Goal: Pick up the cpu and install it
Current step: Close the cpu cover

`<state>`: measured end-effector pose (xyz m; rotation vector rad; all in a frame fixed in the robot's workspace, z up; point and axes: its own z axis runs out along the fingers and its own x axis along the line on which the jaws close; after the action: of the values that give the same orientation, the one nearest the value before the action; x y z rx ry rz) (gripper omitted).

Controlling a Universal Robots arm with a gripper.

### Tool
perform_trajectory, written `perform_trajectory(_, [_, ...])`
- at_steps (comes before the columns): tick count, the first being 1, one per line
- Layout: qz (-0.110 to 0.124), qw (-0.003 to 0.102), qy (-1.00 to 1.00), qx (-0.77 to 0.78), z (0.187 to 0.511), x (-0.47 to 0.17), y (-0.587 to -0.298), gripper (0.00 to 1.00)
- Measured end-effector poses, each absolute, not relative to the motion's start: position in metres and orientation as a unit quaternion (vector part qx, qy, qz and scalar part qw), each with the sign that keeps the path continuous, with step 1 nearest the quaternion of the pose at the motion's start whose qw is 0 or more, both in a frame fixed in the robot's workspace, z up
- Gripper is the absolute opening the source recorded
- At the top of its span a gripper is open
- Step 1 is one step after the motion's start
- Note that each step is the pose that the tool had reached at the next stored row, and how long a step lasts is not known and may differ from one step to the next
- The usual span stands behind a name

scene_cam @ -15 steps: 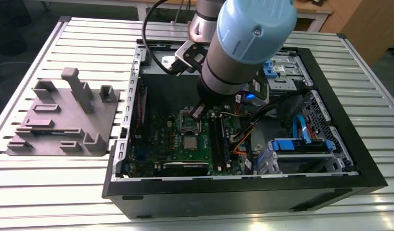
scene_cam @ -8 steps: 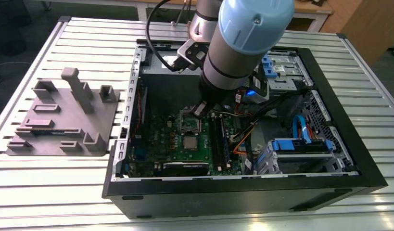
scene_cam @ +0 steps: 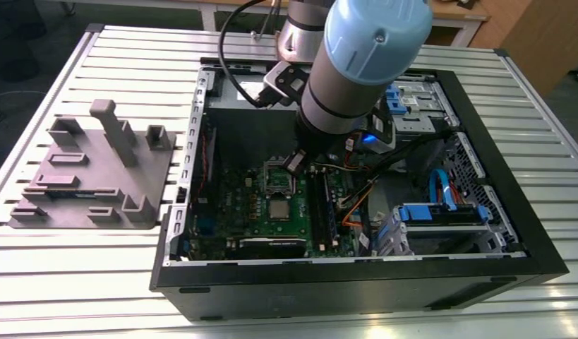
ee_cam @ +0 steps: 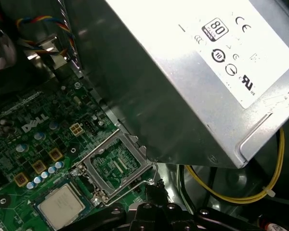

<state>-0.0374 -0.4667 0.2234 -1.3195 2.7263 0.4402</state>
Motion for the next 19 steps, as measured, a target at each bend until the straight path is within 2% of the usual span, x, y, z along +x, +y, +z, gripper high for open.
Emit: perform_trajectory(19, [0.147,0.042,0.889,-0.431,0.2136,-0.0338,-0.4598,0.10])
